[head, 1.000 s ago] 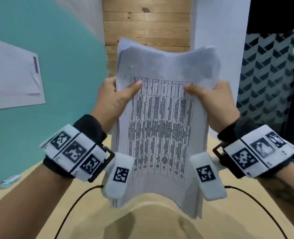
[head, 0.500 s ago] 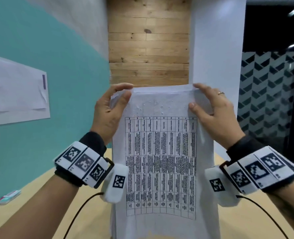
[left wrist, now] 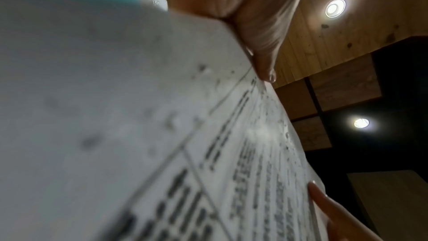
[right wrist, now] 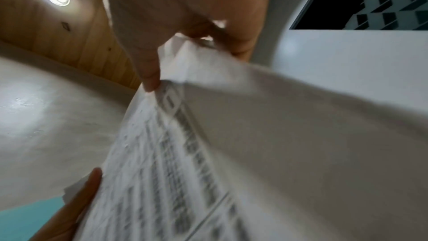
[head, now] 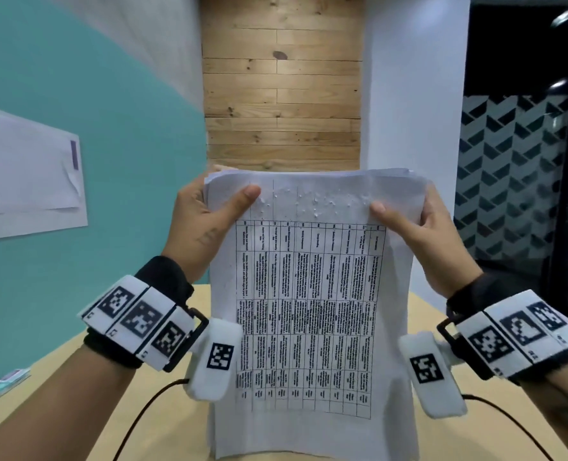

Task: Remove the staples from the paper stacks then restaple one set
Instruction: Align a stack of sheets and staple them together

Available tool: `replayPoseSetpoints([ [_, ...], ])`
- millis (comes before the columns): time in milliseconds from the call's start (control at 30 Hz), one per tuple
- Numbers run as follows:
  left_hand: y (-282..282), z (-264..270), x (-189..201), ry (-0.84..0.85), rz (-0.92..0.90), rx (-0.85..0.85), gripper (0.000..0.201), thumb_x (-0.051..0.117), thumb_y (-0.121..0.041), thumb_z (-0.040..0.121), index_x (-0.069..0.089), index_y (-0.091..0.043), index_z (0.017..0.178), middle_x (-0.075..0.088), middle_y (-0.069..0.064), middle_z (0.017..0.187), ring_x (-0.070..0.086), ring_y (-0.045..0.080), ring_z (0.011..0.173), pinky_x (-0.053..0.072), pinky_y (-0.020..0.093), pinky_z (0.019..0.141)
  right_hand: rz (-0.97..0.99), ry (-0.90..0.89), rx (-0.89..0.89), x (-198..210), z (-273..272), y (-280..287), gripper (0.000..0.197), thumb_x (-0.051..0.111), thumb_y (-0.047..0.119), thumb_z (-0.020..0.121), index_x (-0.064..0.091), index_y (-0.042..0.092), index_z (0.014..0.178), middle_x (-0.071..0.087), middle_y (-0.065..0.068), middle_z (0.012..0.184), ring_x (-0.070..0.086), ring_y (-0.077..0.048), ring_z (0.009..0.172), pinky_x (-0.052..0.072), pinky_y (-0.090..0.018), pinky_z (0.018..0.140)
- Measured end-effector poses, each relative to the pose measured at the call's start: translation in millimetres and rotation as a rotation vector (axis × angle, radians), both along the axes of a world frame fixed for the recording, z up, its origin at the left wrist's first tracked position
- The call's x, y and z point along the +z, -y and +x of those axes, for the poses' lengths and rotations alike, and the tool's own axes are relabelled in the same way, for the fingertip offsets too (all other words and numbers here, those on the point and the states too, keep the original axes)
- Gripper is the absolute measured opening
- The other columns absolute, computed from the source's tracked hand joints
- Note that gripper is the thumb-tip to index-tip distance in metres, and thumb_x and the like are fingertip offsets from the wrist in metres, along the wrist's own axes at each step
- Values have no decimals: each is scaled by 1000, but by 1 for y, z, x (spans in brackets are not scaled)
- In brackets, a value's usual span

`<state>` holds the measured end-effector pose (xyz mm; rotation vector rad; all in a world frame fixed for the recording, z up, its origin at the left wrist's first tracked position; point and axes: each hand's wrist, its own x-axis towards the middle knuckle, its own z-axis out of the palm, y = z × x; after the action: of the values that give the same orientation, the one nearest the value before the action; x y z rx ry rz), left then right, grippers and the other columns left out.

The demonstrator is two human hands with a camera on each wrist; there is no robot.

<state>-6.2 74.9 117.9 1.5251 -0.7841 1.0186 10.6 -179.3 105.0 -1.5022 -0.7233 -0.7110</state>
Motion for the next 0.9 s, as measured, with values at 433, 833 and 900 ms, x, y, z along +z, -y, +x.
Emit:
replayPoseSetpoints([
  [433, 28, -11, 22, 313, 92, 392, 11, 63, -19, 86, 57, -23, 94, 55, -28, 82, 50, -1, 60, 40, 6, 58, -199, 398, -553, 25, -10, -20, 45, 57, 3, 83, 46, 12, 125, 45, 20, 92, 44, 5, 51, 36, -7, 54],
  [833, 15, -9, -3, 78, 22, 302, 24, 63, -36, 80, 49, -34, 100, 54, -20, 99, 56, 7, 90, 48, 30, 85, -266, 306, -496, 8, -17, -26, 46, 53, -1, 84, 44, 15, 126, 57, -13, 87, 57, -32, 71, 52, -49, 68],
  [900, 11, -8, -10, -98, -124, 69, 53, 71, -48, 68, 45, -33, 112, 57, -9, 107, 61, 17, 100, 51, 39, 89, -235, 304, -488, 7, -14, -26, 46, 52, -2, 83, 44, 14, 126, 58, -16, 90, 58, -33, 70, 53, -47, 65],
])
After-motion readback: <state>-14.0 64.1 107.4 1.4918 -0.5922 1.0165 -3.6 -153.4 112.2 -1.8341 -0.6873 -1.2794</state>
